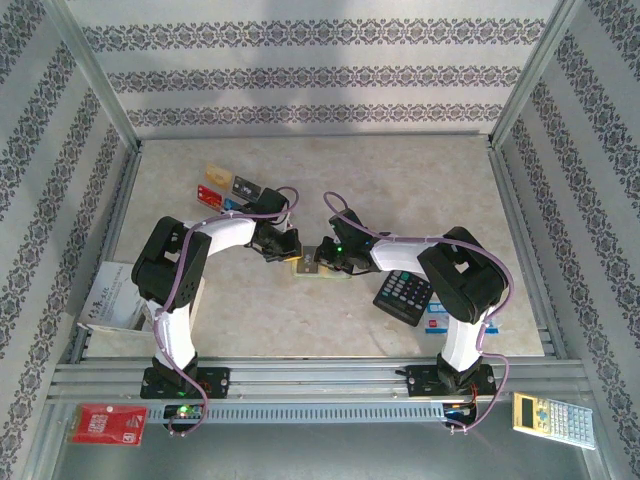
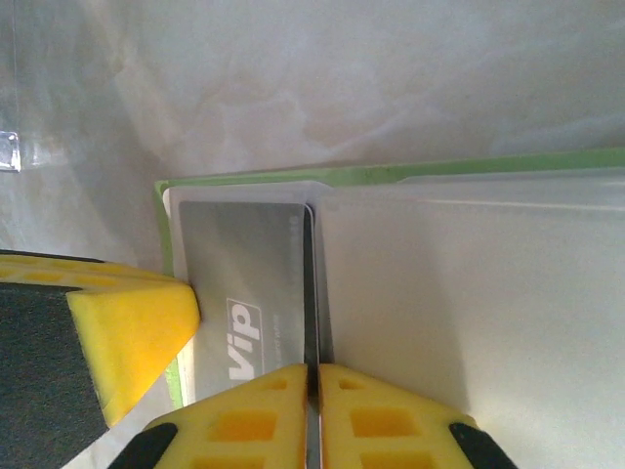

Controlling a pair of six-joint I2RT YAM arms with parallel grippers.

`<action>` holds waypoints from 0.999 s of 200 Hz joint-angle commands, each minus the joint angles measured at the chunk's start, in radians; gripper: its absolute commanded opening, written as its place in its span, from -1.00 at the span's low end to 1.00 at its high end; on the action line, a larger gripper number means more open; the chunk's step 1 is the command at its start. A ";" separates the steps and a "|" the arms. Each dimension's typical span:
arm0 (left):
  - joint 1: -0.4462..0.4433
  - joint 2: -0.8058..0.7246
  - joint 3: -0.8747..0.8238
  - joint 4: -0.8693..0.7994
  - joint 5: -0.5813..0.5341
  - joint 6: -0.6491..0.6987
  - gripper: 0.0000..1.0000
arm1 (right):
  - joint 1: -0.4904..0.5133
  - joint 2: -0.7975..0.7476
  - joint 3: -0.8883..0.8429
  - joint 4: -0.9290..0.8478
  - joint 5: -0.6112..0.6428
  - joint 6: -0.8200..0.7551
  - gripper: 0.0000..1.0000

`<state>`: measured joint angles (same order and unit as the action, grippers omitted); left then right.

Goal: Take the credit cards out of the card holder

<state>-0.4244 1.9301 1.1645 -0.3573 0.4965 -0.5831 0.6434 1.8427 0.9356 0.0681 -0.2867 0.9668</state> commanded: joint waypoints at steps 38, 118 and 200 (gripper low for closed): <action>-0.017 0.040 -0.044 -0.050 -0.035 -0.016 -0.76 | -0.008 -0.061 -0.057 0.017 0.013 -0.006 -1.00; -0.018 0.002 0.018 -0.091 -0.022 -0.003 -0.62 | -0.020 -0.107 -0.076 -0.045 0.071 -0.016 -1.00; -0.028 -0.039 0.035 -0.070 0.046 0.020 -0.63 | -0.024 -0.097 -0.070 -0.036 0.053 -0.022 -1.00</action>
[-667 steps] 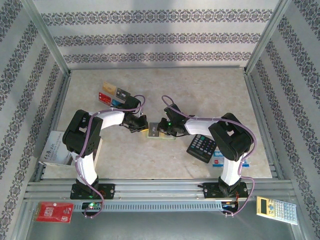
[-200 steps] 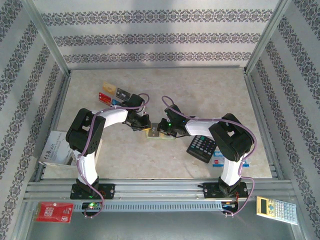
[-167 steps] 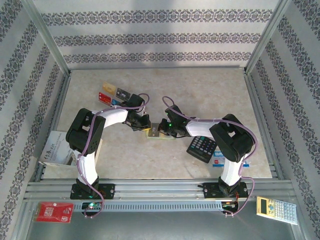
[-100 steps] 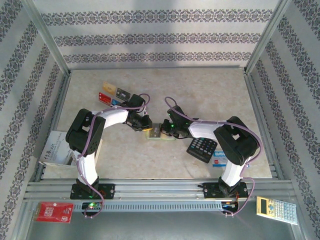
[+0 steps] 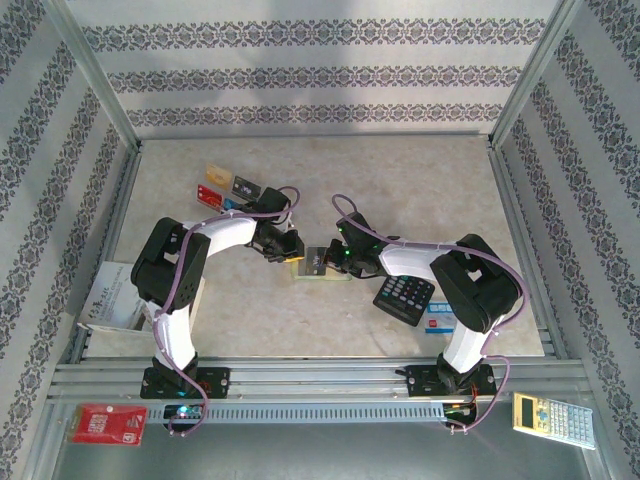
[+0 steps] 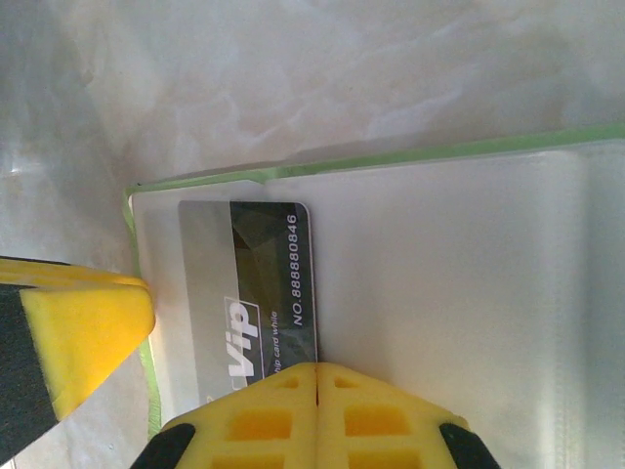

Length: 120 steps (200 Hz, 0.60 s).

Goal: Take the credit cards out of the card holder

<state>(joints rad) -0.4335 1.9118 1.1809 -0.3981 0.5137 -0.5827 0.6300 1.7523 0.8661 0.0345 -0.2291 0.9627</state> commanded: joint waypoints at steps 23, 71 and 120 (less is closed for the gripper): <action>-0.028 0.006 0.022 -0.023 0.039 0.020 -0.63 | -0.012 -0.001 -0.001 -0.002 -0.004 -0.018 -1.00; -0.035 0.039 0.028 -0.005 0.049 0.012 -0.68 | -0.015 0.011 -0.007 -0.001 -0.007 0.000 -0.81; -0.036 0.072 0.014 -0.029 0.004 0.013 -0.76 | -0.016 0.037 -0.001 0.007 -0.028 0.005 -0.52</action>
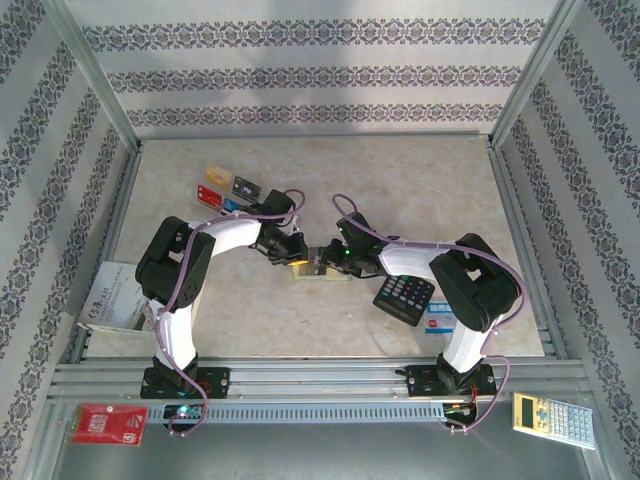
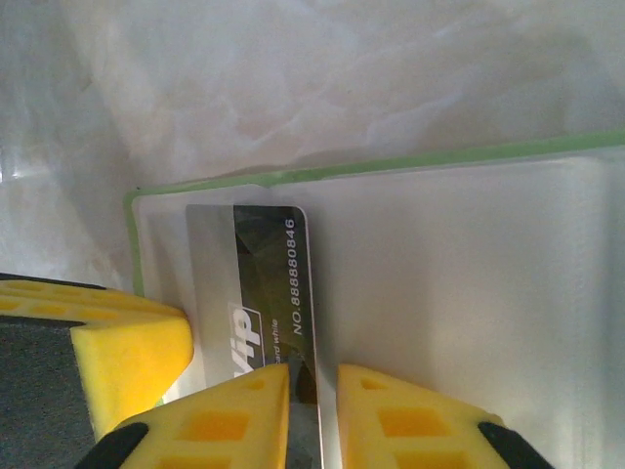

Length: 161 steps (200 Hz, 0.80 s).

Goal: Take the credit cards out of the card holder

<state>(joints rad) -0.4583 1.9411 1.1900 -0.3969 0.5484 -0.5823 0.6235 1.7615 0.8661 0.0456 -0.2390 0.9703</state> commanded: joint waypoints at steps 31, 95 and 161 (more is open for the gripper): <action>-0.010 0.059 -0.008 -0.039 -0.043 0.013 -0.77 | -0.009 0.038 0.002 0.008 -0.037 -0.007 -0.51; -0.010 0.065 -0.009 -0.052 -0.066 0.015 -0.78 | -0.010 0.024 -0.002 0.016 -0.021 -0.013 -0.74; -0.008 0.040 -0.009 -0.049 -0.078 0.006 -0.70 | -0.050 -0.106 -0.105 0.013 0.082 -0.038 -1.00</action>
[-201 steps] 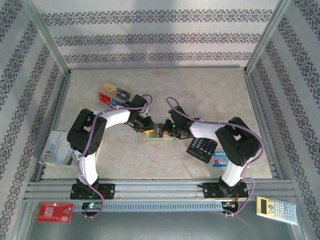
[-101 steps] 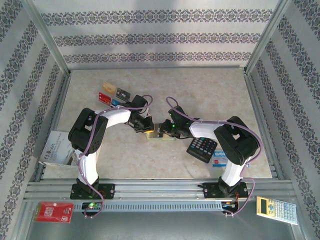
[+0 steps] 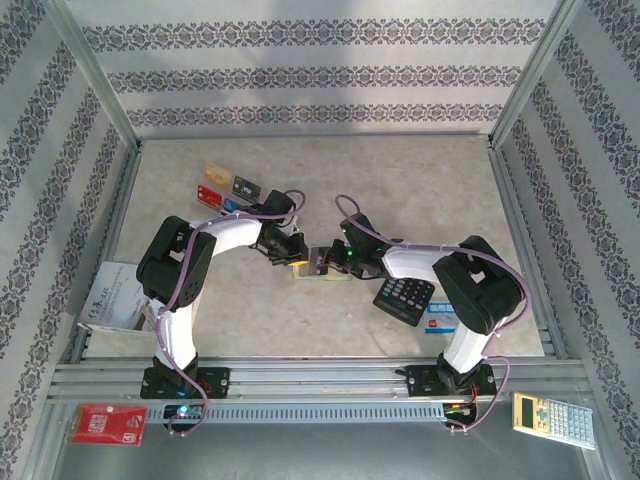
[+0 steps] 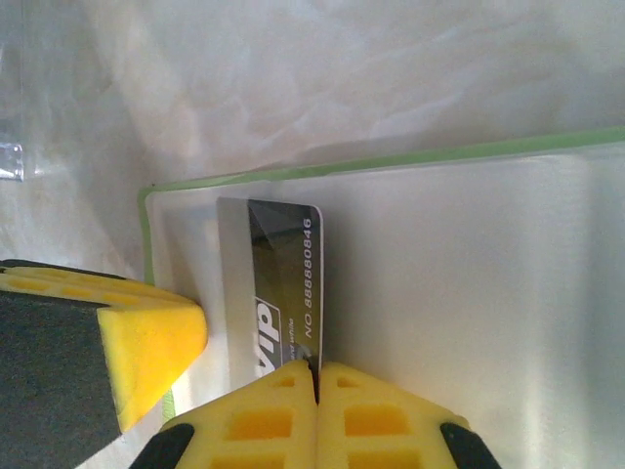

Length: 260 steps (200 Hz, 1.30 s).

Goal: Take the credit cards out of the card holder

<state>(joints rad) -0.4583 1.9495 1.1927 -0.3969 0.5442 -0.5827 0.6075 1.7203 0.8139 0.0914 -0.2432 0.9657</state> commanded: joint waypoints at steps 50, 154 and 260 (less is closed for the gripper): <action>-0.005 -0.032 -0.002 -0.011 -0.053 -0.035 -0.51 | -0.085 -0.221 -0.130 0.042 0.097 -0.110 -1.00; 0.086 -0.411 -0.323 0.601 0.142 -0.308 0.69 | -0.160 -0.203 -0.062 0.384 -0.371 -0.050 -1.00; 0.176 -0.439 -0.377 0.919 0.411 -0.486 0.10 | -0.150 -0.082 0.038 0.644 -0.574 0.228 -1.00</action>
<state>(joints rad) -0.3046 1.5139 0.8131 0.3759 0.8661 -1.0111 0.4522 1.6215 0.8127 0.6434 -0.7464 1.1320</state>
